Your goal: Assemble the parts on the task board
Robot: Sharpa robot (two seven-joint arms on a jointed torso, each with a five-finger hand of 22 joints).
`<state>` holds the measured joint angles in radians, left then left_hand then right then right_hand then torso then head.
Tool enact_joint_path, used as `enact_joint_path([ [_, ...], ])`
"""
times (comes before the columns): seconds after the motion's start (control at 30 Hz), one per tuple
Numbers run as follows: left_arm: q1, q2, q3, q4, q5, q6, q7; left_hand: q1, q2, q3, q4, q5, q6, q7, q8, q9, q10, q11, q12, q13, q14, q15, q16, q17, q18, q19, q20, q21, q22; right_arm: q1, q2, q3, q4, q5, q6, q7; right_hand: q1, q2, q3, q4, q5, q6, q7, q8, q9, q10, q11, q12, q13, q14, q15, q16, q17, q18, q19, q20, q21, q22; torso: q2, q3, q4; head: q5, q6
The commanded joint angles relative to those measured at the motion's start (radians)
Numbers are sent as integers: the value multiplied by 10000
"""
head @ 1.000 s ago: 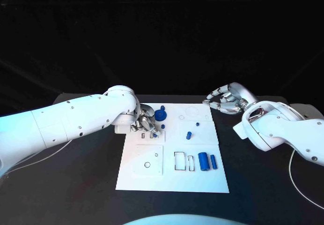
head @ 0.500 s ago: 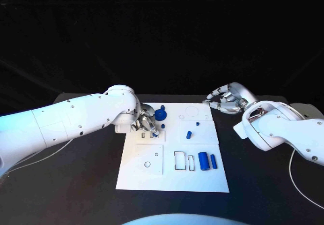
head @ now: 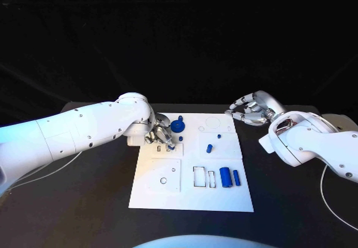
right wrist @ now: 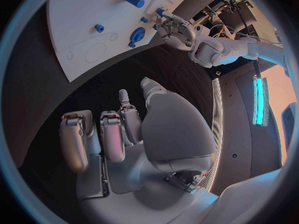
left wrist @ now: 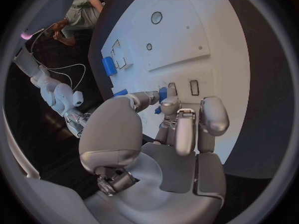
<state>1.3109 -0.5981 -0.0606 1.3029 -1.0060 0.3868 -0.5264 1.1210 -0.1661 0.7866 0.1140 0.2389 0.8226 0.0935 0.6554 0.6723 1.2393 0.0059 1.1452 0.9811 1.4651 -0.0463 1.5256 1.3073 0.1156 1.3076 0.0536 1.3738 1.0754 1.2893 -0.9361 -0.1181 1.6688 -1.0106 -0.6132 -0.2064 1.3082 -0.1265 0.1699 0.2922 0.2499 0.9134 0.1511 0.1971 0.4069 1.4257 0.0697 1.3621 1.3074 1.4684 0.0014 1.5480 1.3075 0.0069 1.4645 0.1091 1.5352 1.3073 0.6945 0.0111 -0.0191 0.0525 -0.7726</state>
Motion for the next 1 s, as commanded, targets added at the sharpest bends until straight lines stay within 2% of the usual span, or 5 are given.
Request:
enact_joint_path([
  [0.03, -1, 11, -7, 8, 517, -304, 95, 48, 152, 838, -930, 388, 99, -95, 81, 609, 137, -5, 39, 73, 790, -95, 50, 1577, -178, 24, -7, 59, 20, -9, 4, -2, 0, -91, 135, -3, -29, 11, 46, -34, 59, -39, -5, 46, -4, -19, -23, -19, 998, 868, -58, -50, 2053, 43, 836, -76, -42, 2377, -5, -3, -3, 24, -1],
  [0.3, -6, -215, -42, 211, 1481, -1030, 184, -26, 168, 1051, -1210, 1167, 305, -138, 141, 749, 375, -50, 188, 275, 775, -138, 23, 1503, -182, 43, -36, 106, 73, -10, -16, -8, -11, -28, 134, -4, -39, 11, 47, -28, 79, -36, -6, 53, -4, -19, -24, -20, 997, 870, -59, -48, 2058, 43, 836, -77, -42, 2377, -5, -4, 16, 55, -14],
  [0.6, -84, -824, -68, 934, 2048, -2425, 343, -342, -35, 1294, -1435, 2248, 564, -263, 342, 948, 669, -167, 399, 544, 788, -244, 39, 1536, -209, 131, -128, 221, 254, -10, -40, -17, -23, -1, 127, -1, -55, 11, 45, -20, 97, -32, -7, 60, -3, -9, -24, -7, 1006, 869, -60, -50, 2053, 39, 844, -78, -28, 2386, -15, 12, 44, 124, -43],
  [0.8, -220, -1227, -99, 1504, 1964, -3116, 396, -460, -100, 1364, -1504, 2592, 646, -313, 421, 998, 772, -215, 465, 617, 809, -288, 73, 1615, -226, 186, -171, 279, 358, -11, -90, -21, -12, 2, 120, -5, -55, 11, 45, -20, 97, -32, -7, 60, -3, -9, -24, -7, 1006, 869, -60, -50, 2053, 39, 844, -78, -28, 2386, -37, 27, 69, 135, -97],
  [1.0, -383, -1442, -124, 1894, 1071, -3430, 369, -507, -130, 1400, -1538, 2751, 685, -337, 464, 1020, 817, -240, 488, 638, 827, -309, 101, 1683, -239, 227, -192, 317, 434, -11, -123, -24, -14, 3, 99, -7, -55, 11, 45, -20, 97, -32, -7, 60, -3, -9, -24, -7, 1006, 869, -60, -50, 2053, 39, 844, -78, -28, 2386, -57, 46, 99, 138, -145],
])
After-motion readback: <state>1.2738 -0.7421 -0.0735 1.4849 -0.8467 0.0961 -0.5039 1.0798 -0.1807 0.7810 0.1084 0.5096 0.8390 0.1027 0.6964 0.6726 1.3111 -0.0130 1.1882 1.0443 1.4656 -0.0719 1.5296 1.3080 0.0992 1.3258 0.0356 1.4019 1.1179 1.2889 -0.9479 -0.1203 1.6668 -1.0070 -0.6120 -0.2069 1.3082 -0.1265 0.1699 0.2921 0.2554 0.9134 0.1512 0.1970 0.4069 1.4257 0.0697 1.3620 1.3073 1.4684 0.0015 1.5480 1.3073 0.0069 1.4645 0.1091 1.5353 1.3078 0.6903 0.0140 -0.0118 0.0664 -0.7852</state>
